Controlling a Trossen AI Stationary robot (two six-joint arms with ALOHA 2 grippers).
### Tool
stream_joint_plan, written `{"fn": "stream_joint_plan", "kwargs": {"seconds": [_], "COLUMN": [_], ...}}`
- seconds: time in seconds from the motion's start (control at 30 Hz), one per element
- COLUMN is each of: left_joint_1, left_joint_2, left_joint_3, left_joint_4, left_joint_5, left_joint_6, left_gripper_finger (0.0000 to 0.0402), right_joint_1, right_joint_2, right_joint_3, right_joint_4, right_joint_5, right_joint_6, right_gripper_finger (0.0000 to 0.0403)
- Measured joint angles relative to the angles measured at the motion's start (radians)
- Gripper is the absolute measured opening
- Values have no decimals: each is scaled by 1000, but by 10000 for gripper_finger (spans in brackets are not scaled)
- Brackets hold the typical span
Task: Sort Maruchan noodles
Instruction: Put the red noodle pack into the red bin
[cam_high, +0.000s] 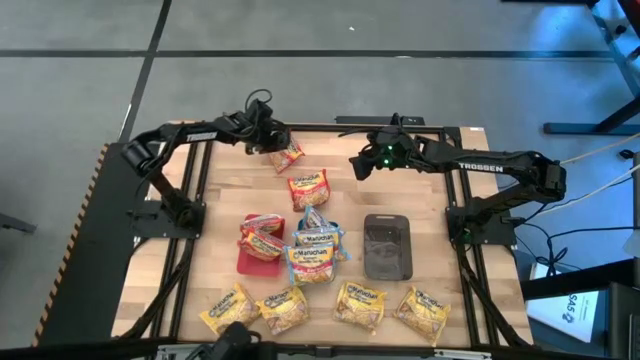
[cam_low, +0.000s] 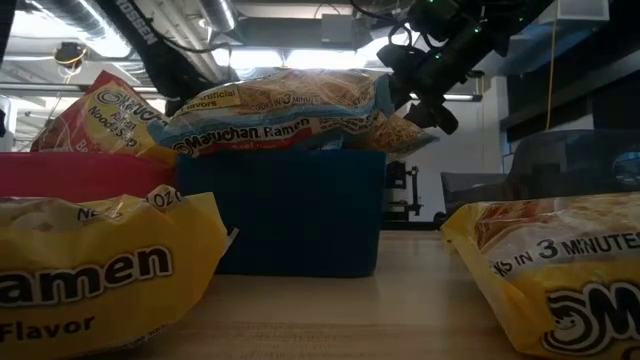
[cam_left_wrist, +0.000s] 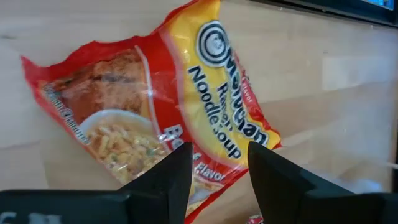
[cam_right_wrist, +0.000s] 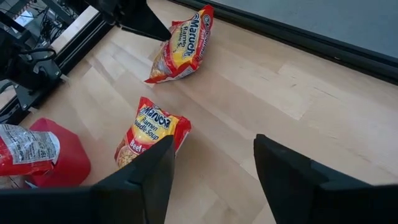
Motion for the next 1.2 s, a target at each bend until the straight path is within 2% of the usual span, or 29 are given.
{"fn": "stream_joint_plan", "kwargs": {"seconds": [0.2,0.4,0.57,0.83,1.03,1.2], "left_joint_1": [-19,-39,-65,-26,-39,-72], "left_joint_2": [33,72,104,72,78,87], "left_joint_3": [67,117,145,223,236,236], "left_joint_4": [-162,-166,-174,-322,-413,-397], "left_joint_5": [-89,-125,-114,-110,-241,-256], "left_joint_6": [6,6,1,59,139,137], "left_gripper_finger": [149,149,149,149,149,149], "right_joint_1": [0,0,0,0,0,0], "right_joint_2": [0,0,0,0,0,0], "right_joint_3": [0,0,0,0,0,0], "right_joint_4": [0,1,1,0,-1,-1], "right_joint_5": [-30,-52,-73,-79,-79,-79], "right_joint_6": [-44,-75,-78,-100,-105,-105], "right_gripper_finger": [215,215,215,215,215,215]}}
